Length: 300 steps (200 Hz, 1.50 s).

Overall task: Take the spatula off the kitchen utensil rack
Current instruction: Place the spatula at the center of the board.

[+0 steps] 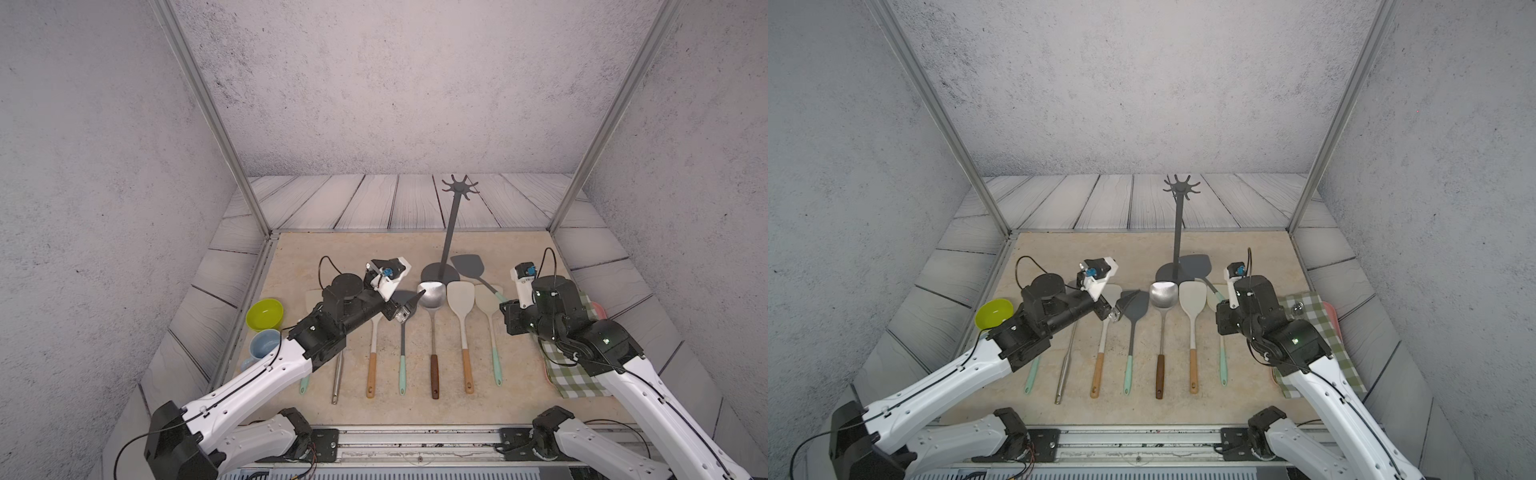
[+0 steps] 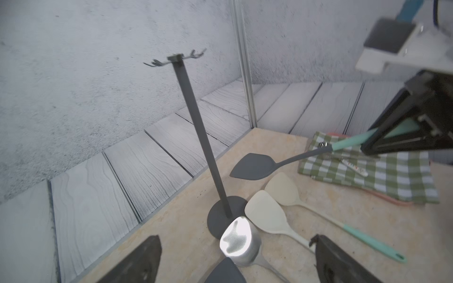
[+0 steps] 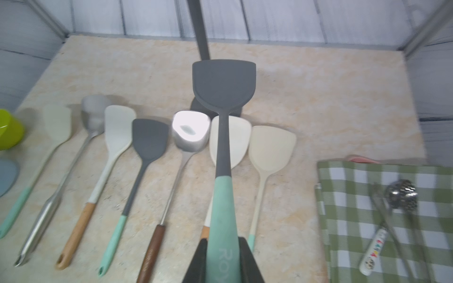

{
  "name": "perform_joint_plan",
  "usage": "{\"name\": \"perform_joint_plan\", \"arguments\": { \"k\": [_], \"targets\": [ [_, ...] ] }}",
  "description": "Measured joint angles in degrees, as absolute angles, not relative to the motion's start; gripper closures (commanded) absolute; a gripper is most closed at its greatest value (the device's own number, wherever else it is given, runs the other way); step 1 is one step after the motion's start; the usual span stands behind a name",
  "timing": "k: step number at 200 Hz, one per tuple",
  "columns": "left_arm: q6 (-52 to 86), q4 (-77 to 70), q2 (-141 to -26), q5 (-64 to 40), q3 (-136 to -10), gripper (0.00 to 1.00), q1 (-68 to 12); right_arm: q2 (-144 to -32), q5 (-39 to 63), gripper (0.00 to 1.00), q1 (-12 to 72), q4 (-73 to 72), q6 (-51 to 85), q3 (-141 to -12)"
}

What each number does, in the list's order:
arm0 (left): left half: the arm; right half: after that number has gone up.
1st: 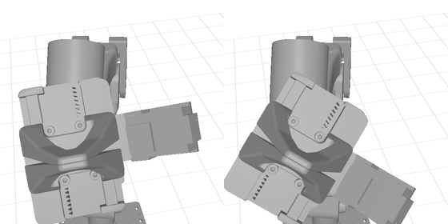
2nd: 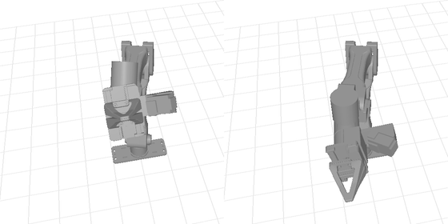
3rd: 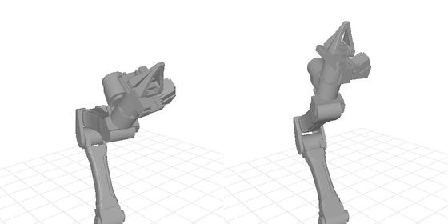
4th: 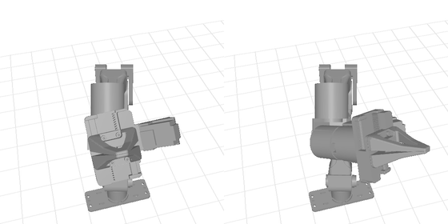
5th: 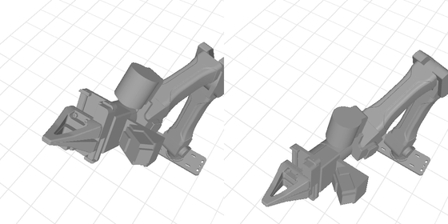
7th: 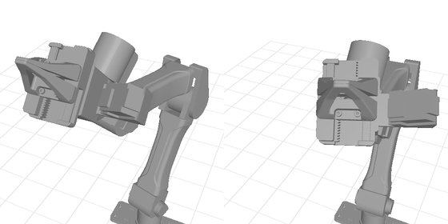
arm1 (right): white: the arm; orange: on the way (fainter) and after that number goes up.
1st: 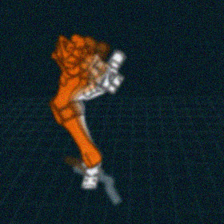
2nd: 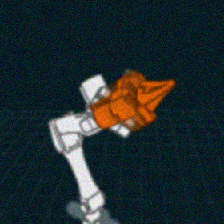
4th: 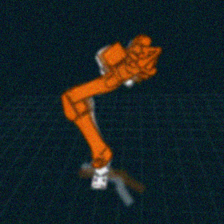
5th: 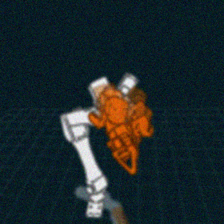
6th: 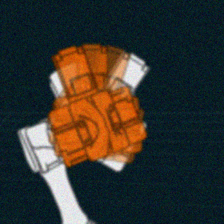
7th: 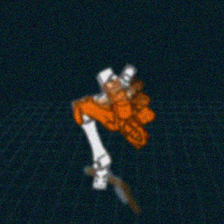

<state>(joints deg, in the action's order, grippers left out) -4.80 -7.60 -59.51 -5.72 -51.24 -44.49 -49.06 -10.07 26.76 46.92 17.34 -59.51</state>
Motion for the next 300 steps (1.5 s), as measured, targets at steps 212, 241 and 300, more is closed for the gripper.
{"name": "perform_joint_plan", "arguments": {
  "k": [212,241,300],
  "targets": [
    [13.8,-5.5,-40.7,10.7,-21.7,0.01,-45.1,-68.6,-5.3,0.74,2.4,32.9,16.5,-49.0],
    [13.8,-5.5,-39.2,10.7,-21.7,0.01,-45.1,-68.5,-6.2,0.63,2.4,35.2,17.4,-48.7],
    [14.0,-6.1,-38.7,10.7,-21.7,0.01,-45.1,-67.8,-6.1,0.57,2.4,36.0,20.4,-43.7]
  ]
}}
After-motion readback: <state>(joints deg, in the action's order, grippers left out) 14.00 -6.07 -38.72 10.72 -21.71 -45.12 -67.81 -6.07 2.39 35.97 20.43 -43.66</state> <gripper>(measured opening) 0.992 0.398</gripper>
